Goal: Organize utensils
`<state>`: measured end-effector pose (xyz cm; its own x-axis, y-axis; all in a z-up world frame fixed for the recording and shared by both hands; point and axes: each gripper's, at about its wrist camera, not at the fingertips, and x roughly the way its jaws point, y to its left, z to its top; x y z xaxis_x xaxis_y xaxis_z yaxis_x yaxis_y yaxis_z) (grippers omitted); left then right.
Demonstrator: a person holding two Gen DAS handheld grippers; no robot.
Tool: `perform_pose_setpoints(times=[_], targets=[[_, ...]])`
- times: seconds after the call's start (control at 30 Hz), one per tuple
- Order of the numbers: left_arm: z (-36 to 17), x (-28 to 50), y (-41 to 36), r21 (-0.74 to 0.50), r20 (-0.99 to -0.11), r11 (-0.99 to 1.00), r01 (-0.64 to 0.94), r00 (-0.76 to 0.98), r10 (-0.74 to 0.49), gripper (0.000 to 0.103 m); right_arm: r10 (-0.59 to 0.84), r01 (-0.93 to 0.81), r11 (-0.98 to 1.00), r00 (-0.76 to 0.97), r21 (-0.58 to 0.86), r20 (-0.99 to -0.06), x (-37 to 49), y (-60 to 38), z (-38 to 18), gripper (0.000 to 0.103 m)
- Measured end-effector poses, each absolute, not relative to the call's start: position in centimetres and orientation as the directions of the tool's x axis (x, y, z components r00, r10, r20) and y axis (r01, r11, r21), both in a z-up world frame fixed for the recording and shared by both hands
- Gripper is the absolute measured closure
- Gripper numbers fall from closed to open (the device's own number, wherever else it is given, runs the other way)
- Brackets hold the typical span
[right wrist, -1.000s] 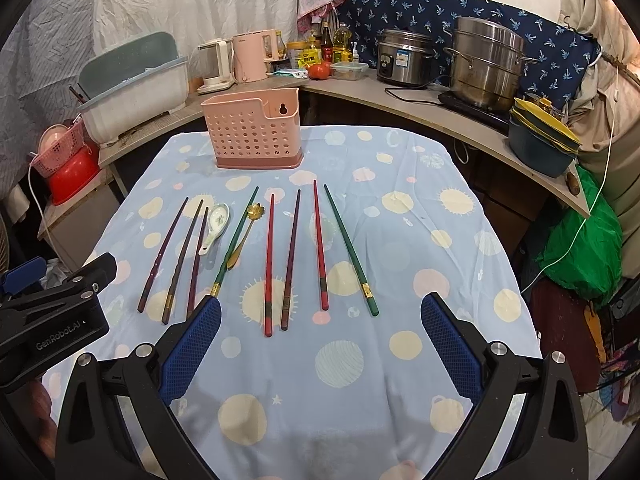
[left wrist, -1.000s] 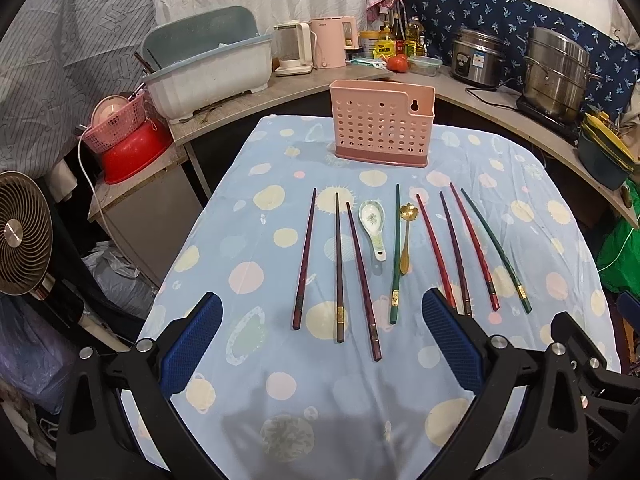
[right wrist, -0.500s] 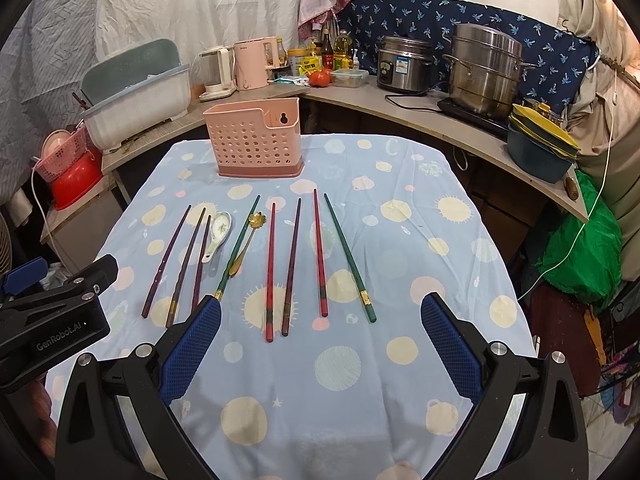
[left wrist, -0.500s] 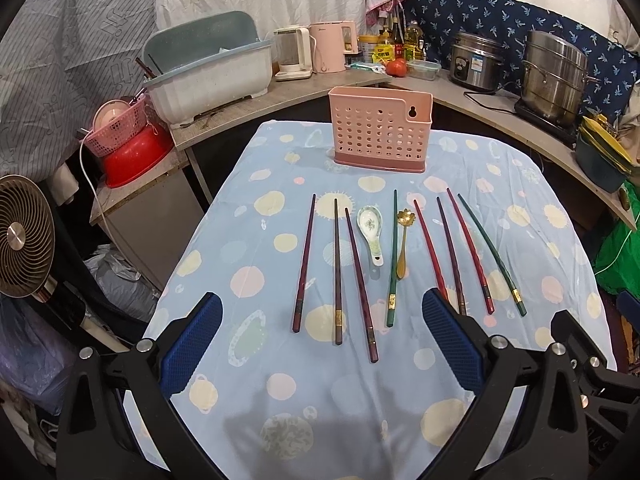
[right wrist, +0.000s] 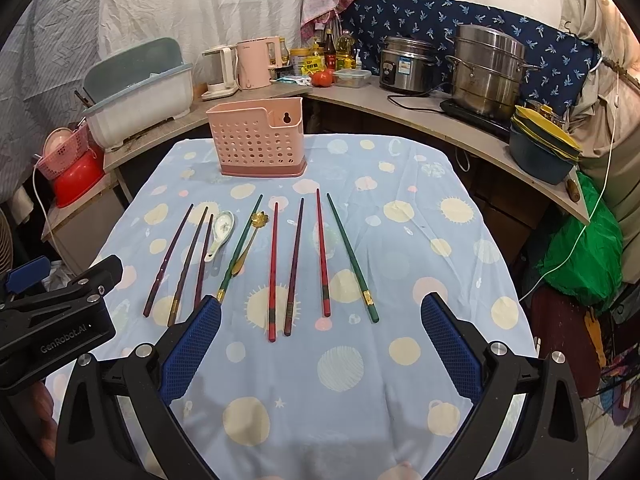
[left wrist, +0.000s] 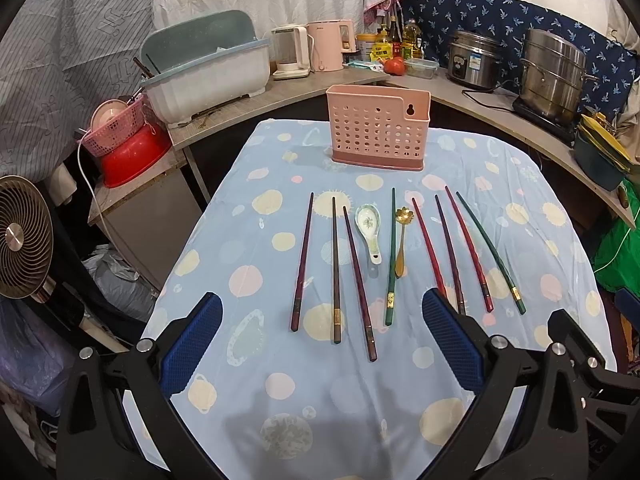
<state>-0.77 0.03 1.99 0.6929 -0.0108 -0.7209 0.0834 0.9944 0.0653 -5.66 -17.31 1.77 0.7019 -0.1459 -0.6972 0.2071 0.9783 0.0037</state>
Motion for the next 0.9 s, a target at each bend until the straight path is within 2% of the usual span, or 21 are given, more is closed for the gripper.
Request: perform_pose_setpoints(times=[0.9], targets=[[1.56, -0.54, 0.19, 0.068, -0.723, 0.994, 0.079, 0.69, -0.005, 0.007, -0.141, 0.205, 0.979, 0.695, 0.006, -0.705, -5.48, -17.48, 1.46, 0.006]])
